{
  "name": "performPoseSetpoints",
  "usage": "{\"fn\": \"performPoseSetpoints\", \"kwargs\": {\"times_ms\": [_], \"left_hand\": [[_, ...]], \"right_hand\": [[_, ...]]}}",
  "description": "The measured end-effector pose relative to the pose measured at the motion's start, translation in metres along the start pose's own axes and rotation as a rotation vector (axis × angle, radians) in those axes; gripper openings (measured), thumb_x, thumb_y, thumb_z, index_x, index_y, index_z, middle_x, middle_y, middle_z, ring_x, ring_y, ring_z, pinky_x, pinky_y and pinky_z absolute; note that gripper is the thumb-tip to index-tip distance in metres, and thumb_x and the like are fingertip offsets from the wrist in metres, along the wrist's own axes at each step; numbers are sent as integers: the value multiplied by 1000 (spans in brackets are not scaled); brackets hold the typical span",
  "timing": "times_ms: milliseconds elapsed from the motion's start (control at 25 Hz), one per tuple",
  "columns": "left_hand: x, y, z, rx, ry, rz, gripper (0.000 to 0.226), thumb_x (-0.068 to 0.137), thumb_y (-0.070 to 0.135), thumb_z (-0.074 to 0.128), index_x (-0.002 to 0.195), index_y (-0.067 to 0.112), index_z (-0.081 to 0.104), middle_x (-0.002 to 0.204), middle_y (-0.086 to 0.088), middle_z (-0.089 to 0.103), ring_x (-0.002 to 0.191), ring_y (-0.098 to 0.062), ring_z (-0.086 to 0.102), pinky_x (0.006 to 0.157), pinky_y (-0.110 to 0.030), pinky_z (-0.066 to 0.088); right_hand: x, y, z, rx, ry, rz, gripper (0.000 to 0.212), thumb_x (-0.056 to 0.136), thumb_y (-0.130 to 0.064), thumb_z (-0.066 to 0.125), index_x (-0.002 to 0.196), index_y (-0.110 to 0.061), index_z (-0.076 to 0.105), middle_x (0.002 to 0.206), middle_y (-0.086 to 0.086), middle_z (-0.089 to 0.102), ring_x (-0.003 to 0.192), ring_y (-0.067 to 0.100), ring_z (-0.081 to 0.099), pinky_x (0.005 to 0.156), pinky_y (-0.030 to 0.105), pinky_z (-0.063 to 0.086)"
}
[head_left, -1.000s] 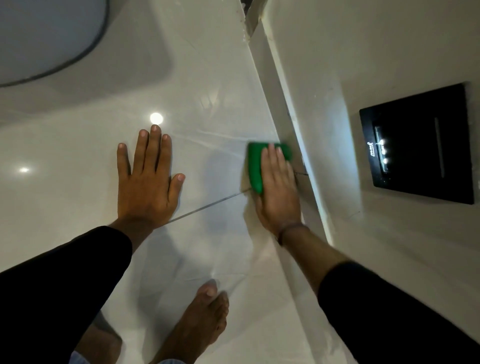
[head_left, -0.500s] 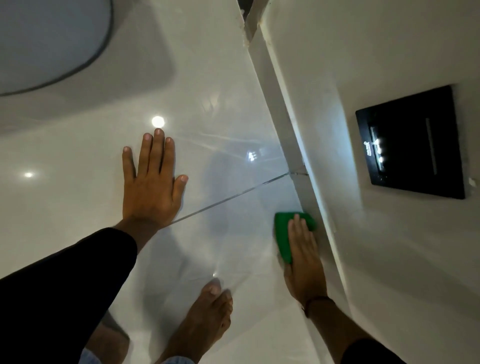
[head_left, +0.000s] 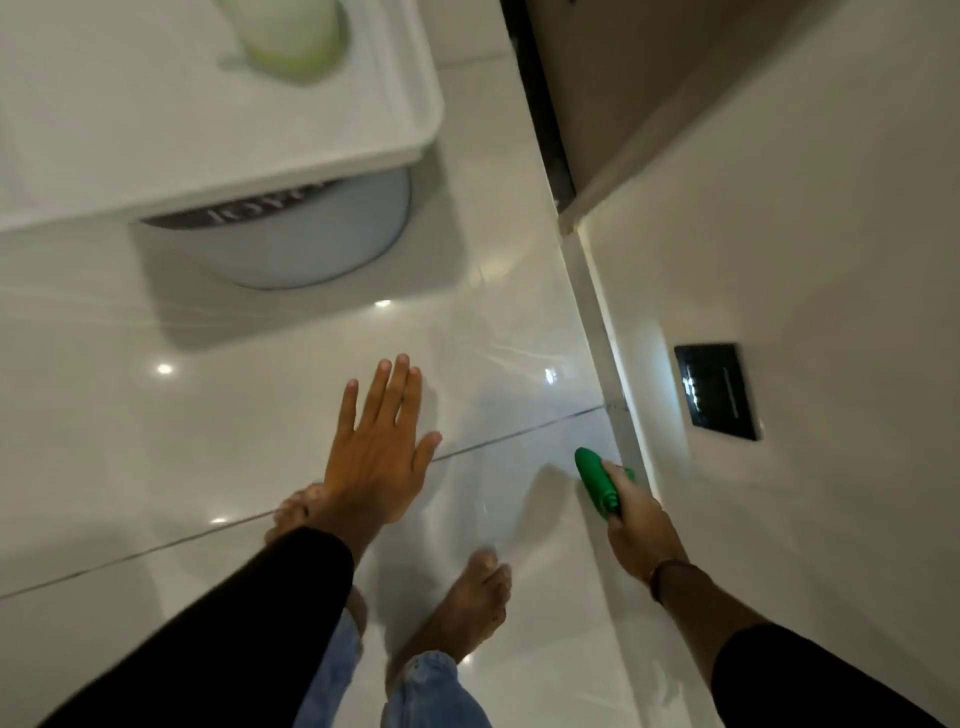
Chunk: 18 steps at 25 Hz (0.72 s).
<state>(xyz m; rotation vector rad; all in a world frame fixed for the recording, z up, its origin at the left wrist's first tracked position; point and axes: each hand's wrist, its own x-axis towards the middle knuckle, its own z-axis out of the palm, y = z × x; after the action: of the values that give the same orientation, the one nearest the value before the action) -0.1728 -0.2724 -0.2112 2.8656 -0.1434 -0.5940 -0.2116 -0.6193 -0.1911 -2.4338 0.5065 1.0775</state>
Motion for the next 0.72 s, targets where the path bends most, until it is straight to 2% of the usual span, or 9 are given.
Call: {"fn": "performPoseSetpoints", "kwargs": {"times_ms": [40, 120, 200, 320, 440, 600, 720], "left_hand": [[-13, -3, -19, 4, -5, -8, 81, 110, 54, 28, 175, 7, 20, 186, -14, 12, 172, -34, 11, 137, -62, 16], [-40, -12, -67, 21, 11, -51, 81, 111, 55, 30, 175, 8, 19, 185, -13, 11, 172, -33, 8, 138, -61, 16], [-61, -24, -117, 38, 59, -101, 81, 110, 54, 37, 174, 7, 23, 184, -13, 15, 170, -33, 11, 137, -59, 15], [-83, -46, -192, 68, 134, -178, 81, 110, 56, 38, 173, 8, 23, 183, -14, 17, 169, -35, 18, 134, -57, 10], [-83, -79, -251, 60, 179, -288, 82, 109, 58, 34, 174, 10, 19, 184, -12, 14, 170, -32, 12, 137, -57, 10], [-47, -148, -293, 113, 220, -320, 84, 110, 60, 32, 175, 10, 19, 185, -12, 9, 170, -30, 2, 138, -57, 6], [4, -194, -300, 108, 227, -323, 83, 112, 59, 26, 176, 8, 14, 186, -13, 6, 170, -29, -2, 138, -59, 7]], "right_hand": [[-11, -22, -9, 23, 35, -36, 70, 91, 6, 48, 157, -20, 44, 152, 16, 56, 132, 40, 59, 107, 38, 46], [-42, -74, -25, 42, 63, -121, 68, 96, 7, 49, 158, -19, 42, 150, 15, 59, 133, 37, 60, 112, 43, 47], [-76, -130, -40, 56, 27, -228, 69, 100, 5, 52, 161, -22, 34, 159, 10, 51, 143, 32, 53, 120, 43, 41], [-120, -223, -66, 103, 2, -403, 72, 103, 2, 53, 162, -31, 28, 165, -3, 40, 151, 23, 43, 125, 36, 31], [-144, -319, -88, 169, 24, -565, 64, 109, -7, 48, 160, -38, 27, 164, -17, 34, 154, 8, 33, 129, 35, 25], [-129, -450, -99, 61, 46, -749, 71, 105, 1, 48, 166, -24, 23, 173, -3, 27, 160, 16, 22, 131, 43, 25], [-85, -528, -90, -72, 106, -798, 77, 101, 2, 52, 167, -21, 19, 175, 3, 22, 161, 21, 21, 130, 44, 26]]}}
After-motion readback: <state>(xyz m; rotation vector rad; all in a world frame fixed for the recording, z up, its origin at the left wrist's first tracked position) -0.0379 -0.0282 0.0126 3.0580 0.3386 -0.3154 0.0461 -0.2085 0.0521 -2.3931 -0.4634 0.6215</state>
